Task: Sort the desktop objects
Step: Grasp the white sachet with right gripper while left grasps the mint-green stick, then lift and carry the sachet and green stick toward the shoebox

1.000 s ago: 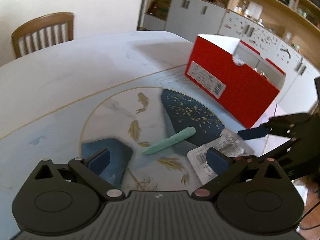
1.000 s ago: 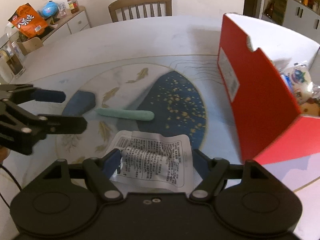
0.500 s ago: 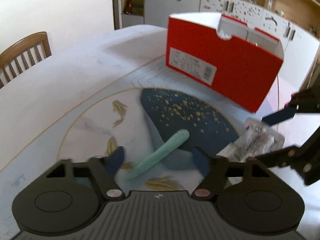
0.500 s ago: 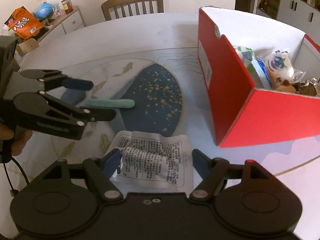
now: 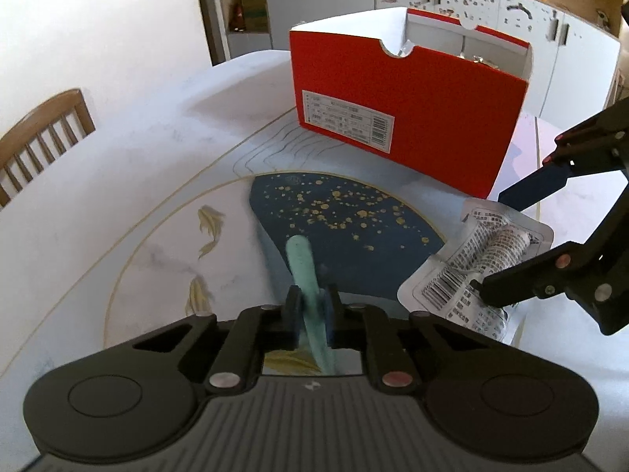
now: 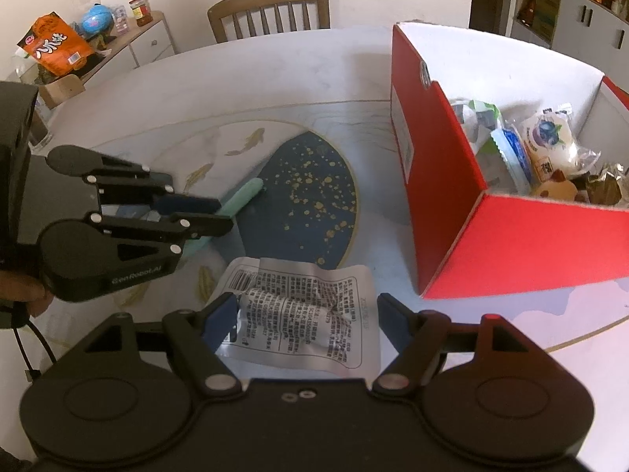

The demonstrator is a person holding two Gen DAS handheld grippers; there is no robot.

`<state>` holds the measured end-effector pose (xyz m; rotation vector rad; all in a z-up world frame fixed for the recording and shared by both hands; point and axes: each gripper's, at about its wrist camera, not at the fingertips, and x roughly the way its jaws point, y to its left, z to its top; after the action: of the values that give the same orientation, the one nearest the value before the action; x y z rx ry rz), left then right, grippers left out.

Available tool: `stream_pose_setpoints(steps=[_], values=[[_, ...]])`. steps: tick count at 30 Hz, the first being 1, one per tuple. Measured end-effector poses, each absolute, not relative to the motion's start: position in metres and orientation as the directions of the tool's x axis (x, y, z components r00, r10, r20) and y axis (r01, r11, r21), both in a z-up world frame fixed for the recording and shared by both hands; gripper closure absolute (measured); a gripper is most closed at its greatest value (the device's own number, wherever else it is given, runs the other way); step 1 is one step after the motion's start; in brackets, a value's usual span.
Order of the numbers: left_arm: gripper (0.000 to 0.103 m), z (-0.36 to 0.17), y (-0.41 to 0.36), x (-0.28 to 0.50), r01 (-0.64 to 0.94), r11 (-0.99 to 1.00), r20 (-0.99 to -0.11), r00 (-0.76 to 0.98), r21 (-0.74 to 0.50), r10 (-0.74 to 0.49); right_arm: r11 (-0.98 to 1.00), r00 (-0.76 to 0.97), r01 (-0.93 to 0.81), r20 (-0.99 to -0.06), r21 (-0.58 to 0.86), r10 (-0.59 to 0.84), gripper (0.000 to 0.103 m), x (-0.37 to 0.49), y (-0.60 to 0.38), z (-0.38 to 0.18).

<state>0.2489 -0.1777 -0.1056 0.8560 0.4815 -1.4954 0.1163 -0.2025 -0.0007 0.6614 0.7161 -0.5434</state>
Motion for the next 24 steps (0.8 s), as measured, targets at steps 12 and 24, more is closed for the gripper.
stream_pose_setpoints(steps=[12,24], values=[[0.094,-0.088,-0.159,0.259,0.996,-0.058,-0.735,0.008,0.064,-0.678,0.679,0.654,0.64,-0.719,0.36,-0.235,0.026,0.111,-0.202,0.014],[0.094,-0.079,-0.141,0.259,1.0,-0.019,-0.73,-0.007,0.009,-0.683,0.666,0.667,0.644,-0.703,0.377,-0.247,0.026,0.102,-0.197,0.02]])
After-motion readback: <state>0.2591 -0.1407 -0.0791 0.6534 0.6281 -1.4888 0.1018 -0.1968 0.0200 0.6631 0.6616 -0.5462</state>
